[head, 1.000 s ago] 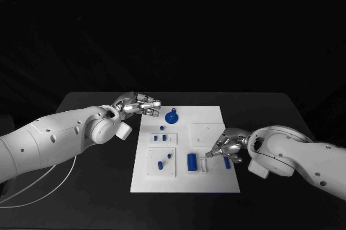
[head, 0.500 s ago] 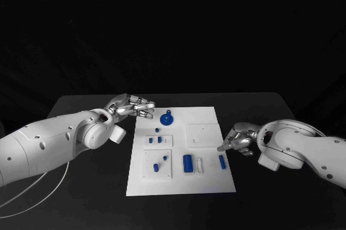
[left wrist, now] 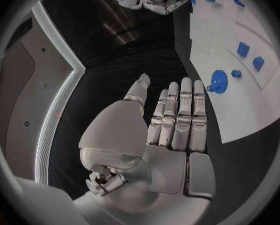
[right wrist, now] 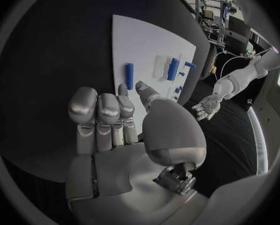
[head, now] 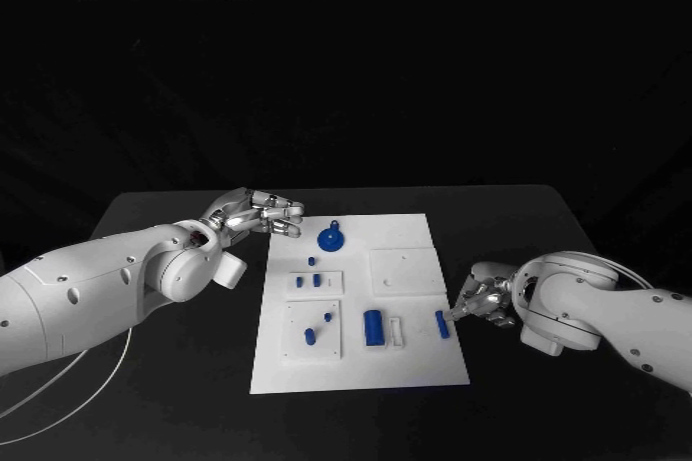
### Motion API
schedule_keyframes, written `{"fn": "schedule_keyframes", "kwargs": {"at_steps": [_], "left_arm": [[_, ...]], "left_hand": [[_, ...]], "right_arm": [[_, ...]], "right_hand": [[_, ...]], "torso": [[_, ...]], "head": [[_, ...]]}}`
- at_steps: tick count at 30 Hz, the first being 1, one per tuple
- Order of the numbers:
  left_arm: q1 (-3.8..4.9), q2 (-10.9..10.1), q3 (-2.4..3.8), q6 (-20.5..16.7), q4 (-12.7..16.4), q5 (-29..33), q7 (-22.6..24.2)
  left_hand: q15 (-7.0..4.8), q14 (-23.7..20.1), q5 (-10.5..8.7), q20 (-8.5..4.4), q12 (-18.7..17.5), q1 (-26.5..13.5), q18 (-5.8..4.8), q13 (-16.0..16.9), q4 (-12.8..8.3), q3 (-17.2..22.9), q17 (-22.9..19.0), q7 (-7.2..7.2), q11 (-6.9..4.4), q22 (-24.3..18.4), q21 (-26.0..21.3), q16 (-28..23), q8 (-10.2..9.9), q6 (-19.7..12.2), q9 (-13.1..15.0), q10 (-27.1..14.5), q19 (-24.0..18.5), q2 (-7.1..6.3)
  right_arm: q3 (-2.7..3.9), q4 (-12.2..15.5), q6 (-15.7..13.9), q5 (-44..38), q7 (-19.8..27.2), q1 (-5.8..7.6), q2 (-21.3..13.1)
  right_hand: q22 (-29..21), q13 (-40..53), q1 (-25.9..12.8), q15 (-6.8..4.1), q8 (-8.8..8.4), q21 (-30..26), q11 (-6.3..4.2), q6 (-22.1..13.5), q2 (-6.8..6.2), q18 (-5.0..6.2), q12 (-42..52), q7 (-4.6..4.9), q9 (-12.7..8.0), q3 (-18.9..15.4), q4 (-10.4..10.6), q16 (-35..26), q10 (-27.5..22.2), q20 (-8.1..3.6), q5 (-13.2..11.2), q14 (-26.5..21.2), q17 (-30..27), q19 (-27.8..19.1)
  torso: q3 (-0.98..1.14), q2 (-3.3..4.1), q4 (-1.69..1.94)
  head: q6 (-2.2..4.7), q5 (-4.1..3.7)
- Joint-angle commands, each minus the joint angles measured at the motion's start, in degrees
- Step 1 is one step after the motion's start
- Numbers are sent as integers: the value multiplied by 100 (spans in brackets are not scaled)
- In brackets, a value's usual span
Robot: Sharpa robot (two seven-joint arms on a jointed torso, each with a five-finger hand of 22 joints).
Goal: Assemble the parts on the task board
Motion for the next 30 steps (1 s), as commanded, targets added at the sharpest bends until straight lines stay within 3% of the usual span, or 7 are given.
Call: {"fn": "schedule_keyframes", "kwargs": {"at_steps": [1,6,24,27,30], "left_arm": [[0,0,3,-60,19,132,98],[-1,3,3,-88,14,140,71],[0,52,1,59,-15,114,-59],[0,77,1,90,-24,108,-75],[0,94,0,117,-35,95,-88]], "left_hand": [[39,4,-25,10,-20,-51,-97,2,15,-2,-1,24,23,-3,4,12,-16,25,7,3,-16,8],[41,2,-54,15,-18,-67,-95,2,32,-24,1,30,25,-6,4,14,-15,12,7,4,-20,-2],[51,-20,-77,23,-16,-28,-60,3,187,-154,4,37,39,-7,40,15,3,-19,8,-27,14,5],[54,-26,-82,28,-16,-31,-56,3,205,-165,4,43,45,-9,41,15,1,-30,8,-41,11,5],[56,-29,-83,29,-16,-63,-56,4,235,-172,3,46,48,-10,41,14,-1,-36,7,-42,10,22]], "right_arm": [[-12,-39,137,-298,-283,-54,32],[-29,-80,103,-250,-314,-141,108],[-133,-235,-15,-505,-337,-235,483],[-196,-285,13,-790,-346,-238,556],[-268,-324,78,-1157,-354,-239,617]], "right_hand": [[658,2,-22,32,23,-11,-10,47,-53,-63,-20,-9,5,2,26,10,13,43,27,10,-4,243],[658,21,-88,22,21,-8,-12,30,-68,-66,-3,-2,23,-15,107,25,17,30,-78,10,8,248],[660,35,-55,11,22,-5,-29,71,-102,-72,-12,-21,98,2,184,28,14,19,-86,6,13,253],[660,36,-34,10,20,-10,-28,58,-101,-74,-17,-17,106,16,151,27,8,17,-88,6,14,252],[653,17,-47,34,18,-43,28,-222,-159,-64,-62,83,-5,39,100,2,-34,31,-132,-4,0,241]], "torso": [[-9,-2,-4],[4,2,-3],[0,3,-3],[-6,1,-7],[-3,0,-7]], "head": [[-3,-2],[4,22],[-39,22],[-36,40],[-31,50]]}}
